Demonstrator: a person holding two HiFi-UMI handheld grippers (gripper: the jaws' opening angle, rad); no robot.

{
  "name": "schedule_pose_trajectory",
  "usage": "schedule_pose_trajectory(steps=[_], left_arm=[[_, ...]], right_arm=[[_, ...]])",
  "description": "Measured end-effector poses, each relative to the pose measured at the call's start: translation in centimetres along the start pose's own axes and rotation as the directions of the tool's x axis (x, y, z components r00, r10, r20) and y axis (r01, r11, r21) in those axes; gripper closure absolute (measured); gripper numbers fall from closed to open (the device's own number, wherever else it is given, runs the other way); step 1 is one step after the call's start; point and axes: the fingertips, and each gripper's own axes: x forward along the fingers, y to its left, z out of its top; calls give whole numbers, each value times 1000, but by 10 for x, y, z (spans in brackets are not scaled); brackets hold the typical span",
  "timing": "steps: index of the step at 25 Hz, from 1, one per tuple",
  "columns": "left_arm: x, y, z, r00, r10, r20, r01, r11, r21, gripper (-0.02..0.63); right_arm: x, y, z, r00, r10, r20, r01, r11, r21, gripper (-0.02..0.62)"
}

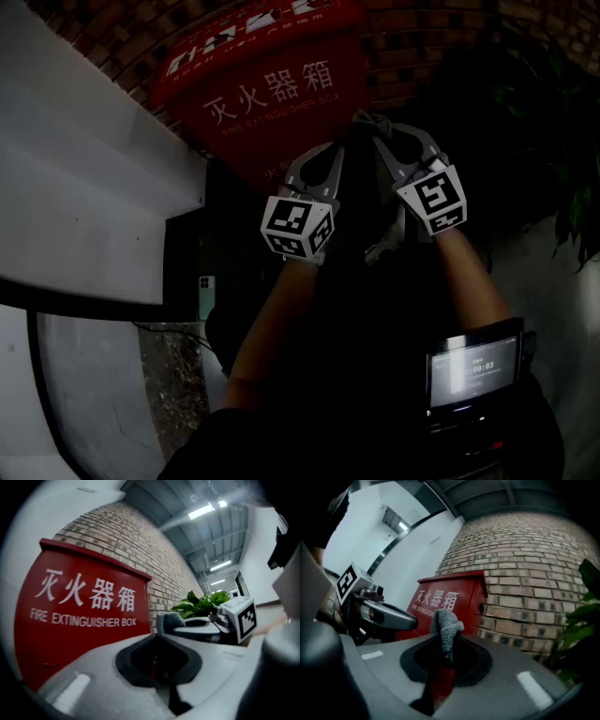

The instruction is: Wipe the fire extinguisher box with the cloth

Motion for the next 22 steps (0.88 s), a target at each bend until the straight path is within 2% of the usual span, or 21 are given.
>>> schedule_pose_trajectory(steps=[4, 8, 15, 18, 22], left_arm=[[50, -27, 22, 999, 31, 24, -31, 1000, -1, 603], [85, -35, 41, 996, 68, 59, -66, 997, -33, 603], [106, -45, 44, 996, 62, 61, -60, 997, -37, 603], [113, -50, 40, 997, 56, 54, -55, 998, -27, 603], [117, -52, 34, 998, 50, 48, -49, 999, -19, 603]], right_arm=[[9, -51, 13, 1000, 2, -27, -6, 990, -143, 551], [32, -88, 31, 999, -6, -46, -8, 954, -299, 551], [88, -112, 48, 997, 43, -71, -74, 844, -531, 551], [106, -116, 56, 996, 50, -74, -86, 762, -642, 551], [120, -99, 48, 990, 89, -113, -144, 596, -790, 551]])
